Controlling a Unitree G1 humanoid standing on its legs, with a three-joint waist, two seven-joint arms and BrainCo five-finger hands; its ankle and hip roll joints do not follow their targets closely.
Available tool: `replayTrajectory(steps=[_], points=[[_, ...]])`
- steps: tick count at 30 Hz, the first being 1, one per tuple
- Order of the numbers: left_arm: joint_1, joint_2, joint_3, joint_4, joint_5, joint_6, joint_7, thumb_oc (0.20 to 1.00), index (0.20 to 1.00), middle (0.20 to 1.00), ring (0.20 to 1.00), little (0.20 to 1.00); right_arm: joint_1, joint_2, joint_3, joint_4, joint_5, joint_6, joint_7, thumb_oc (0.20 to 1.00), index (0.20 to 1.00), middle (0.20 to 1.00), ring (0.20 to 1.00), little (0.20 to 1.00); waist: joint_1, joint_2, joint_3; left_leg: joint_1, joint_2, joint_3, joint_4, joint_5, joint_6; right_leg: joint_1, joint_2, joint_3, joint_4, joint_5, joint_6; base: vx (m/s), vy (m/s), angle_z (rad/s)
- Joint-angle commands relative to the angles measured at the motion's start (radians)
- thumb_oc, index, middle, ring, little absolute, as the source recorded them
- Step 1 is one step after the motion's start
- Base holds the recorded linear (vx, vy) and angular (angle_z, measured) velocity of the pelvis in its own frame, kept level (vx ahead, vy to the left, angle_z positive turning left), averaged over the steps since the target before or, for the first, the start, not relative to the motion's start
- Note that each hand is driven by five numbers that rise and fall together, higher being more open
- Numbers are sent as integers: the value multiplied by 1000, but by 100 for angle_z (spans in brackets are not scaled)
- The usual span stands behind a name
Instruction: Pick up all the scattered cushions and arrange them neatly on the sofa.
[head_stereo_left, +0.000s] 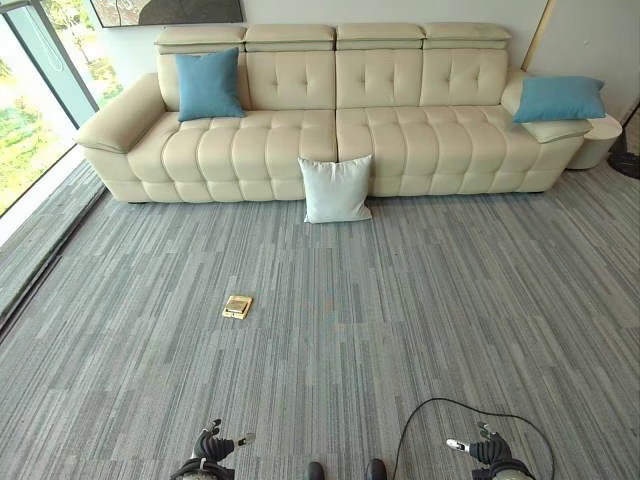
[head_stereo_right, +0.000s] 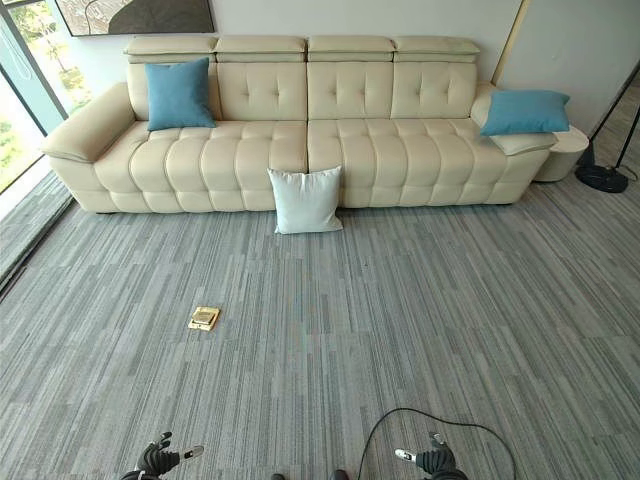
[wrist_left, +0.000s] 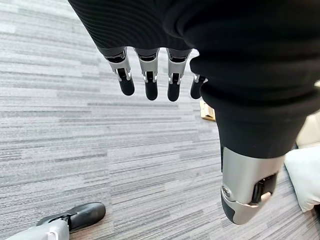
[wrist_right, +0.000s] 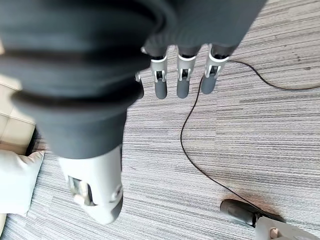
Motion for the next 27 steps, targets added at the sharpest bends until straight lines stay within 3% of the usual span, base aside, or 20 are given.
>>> replayTrajectory(steps=[1, 27], points=[[-79, 19, -4, 53, -22, -31, 24, 1000, 1000, 1000, 1000, 1000, -67, -18, 3, 24, 31, -20, -18, 1000, 1000, 1000, 1000, 1000, -15, -3, 4, 47, 63, -27, 0, -98, -70, 62, -95, 9, 1, -127, 122, 0, 0, 0], [-60, -39, -23, 115, -55, -9, -16, 1000, 1000, 1000, 1000, 1000, -65, 26, 16, 85, 56, -6, -9, 1000, 1000, 1000, 1000, 1000, -8, -15, 12, 52, 72, -35, 0, -101, -76, 70, -87, -8, 1, -134, 116, 0, 0, 0]])
